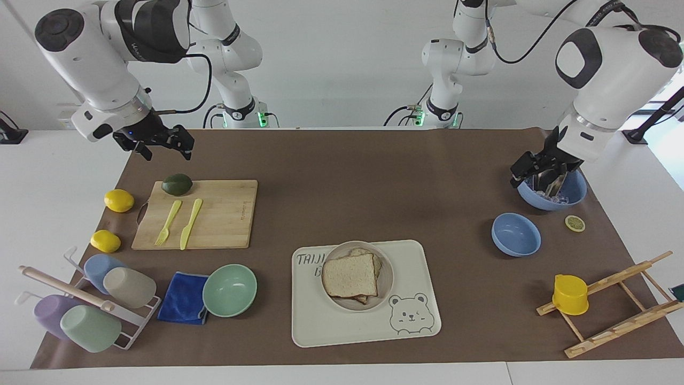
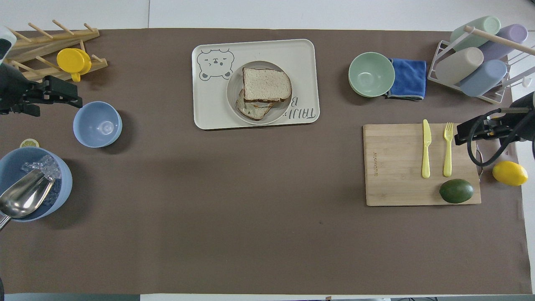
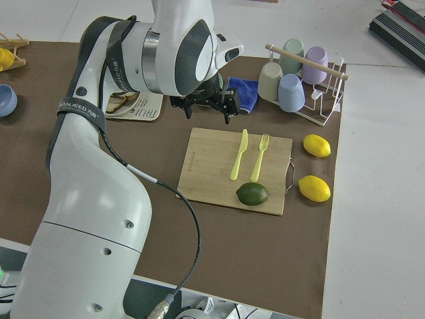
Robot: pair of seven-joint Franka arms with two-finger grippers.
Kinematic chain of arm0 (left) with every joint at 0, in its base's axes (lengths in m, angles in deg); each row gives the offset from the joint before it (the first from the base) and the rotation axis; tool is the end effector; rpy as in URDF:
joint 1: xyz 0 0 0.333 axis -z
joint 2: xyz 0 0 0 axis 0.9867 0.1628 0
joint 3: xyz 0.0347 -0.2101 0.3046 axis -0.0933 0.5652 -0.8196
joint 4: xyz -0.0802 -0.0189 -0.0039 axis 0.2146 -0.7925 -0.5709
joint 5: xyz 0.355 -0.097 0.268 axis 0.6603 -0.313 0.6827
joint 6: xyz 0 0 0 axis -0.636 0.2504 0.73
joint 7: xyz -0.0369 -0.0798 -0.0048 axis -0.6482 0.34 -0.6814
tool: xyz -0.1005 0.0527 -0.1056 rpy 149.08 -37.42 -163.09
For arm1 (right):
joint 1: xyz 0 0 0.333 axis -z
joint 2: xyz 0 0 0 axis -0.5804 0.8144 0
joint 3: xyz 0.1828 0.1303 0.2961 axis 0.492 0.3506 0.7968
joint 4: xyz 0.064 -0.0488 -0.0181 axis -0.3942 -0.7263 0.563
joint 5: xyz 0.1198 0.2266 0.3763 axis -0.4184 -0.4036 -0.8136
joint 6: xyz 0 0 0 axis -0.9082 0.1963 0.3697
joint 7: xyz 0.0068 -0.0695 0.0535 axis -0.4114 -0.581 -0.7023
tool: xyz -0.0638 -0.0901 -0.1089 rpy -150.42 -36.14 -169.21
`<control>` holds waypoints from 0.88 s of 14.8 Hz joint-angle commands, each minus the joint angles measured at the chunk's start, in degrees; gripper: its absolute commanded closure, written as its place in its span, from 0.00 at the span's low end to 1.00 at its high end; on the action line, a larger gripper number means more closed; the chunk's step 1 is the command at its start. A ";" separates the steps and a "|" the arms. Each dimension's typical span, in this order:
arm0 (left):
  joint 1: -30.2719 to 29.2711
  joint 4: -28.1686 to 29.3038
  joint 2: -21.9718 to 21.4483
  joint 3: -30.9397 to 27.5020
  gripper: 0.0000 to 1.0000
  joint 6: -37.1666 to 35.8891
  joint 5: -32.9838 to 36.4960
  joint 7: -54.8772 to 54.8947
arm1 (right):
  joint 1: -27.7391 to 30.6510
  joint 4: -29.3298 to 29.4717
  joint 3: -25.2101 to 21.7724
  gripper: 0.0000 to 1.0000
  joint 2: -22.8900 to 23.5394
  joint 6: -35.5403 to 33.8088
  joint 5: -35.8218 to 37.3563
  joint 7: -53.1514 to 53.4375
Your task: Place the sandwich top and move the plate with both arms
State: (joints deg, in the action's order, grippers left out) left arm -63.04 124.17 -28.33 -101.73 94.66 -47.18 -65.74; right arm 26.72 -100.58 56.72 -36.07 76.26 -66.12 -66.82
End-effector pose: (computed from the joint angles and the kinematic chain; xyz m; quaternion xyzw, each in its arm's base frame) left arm 0.6611 -0.0380 0.5928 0.9986 0.0394 -0.0064 0.0348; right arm 0.6081 -0.0304 0.5694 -0.9974 0.0160 0.0701 0.0112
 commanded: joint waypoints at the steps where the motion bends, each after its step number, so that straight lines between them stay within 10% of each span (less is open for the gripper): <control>1: -2.45 1.31 -4.68 2.22 0.00 -4.62 2.22 0.12 | 0.23 -2.26 0.33 0.00 -1.89 1.45 0.30 -0.63; 5: -11.70 1.39 -7.85 16.54 0.00 -8.85 6.61 0.30 | 0.23 -2.26 0.33 0.00 -1.89 1.45 0.30 -0.63; 13: -12.23 8.95 -8.82 16.83 0.00 0.55 3.02 -0.23 | 0.23 -2.35 0.33 0.00 -1.89 1.45 0.30 -0.62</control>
State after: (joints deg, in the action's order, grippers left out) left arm -74.30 131.35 -35.99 -85.18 93.17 -42.61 -65.80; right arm 26.71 -100.72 56.72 -36.12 76.29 -66.12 -66.82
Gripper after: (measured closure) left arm 0.000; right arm 0.000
